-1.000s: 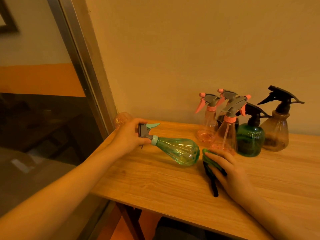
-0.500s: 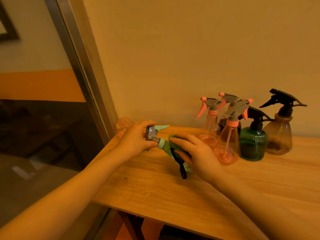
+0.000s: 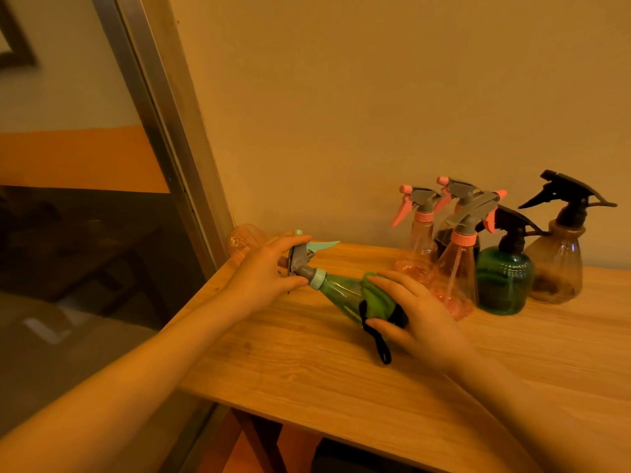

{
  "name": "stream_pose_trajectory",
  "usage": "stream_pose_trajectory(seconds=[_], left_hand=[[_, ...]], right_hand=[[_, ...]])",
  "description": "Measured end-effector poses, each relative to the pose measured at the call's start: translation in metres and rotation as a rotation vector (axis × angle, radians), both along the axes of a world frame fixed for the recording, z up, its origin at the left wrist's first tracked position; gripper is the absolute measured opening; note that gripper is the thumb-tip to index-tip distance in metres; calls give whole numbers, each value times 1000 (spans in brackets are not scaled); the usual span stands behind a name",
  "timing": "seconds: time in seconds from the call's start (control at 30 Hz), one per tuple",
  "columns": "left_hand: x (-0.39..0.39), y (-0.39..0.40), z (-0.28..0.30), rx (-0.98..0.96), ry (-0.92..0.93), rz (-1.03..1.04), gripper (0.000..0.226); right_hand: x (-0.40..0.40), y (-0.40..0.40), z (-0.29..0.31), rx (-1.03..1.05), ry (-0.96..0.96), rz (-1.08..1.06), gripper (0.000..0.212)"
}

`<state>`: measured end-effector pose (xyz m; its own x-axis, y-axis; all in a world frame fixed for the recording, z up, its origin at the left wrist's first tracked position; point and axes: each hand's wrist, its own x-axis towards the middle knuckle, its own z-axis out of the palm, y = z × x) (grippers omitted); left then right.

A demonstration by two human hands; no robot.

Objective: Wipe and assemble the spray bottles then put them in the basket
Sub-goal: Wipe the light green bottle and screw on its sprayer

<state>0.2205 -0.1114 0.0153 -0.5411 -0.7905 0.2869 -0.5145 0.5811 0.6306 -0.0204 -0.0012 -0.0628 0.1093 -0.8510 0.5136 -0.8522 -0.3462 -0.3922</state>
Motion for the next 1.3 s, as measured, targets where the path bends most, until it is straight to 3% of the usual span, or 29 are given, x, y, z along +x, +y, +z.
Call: stream_pose_trajectory(seconds=[0.37, 0.57, 0.7, 1.0, 1.13, 1.3], left_hand=[[-9, 7, 13, -149, 8, -156, 69], [-1, 7, 7, -119, 34, -109, 68], [1, 8, 4, -99, 51, -105, 67], [0, 13, 3, -327, -225, -54, 83], [-7, 10, 2, -139, -134, -1, 93], [-14, 10, 2, 18, 16, -9, 81]], right_hand=[[24, -38, 33, 77, -52, 112, 61], [20, -27, 18, 51, 46, 57, 69], [8, -11, 2, 34, -69, 86, 71], [1, 18, -29, -86, -166, 40, 72], [3, 17, -29, -123, -104, 1, 70], [1, 19, -29, -126, -102, -11, 66]])
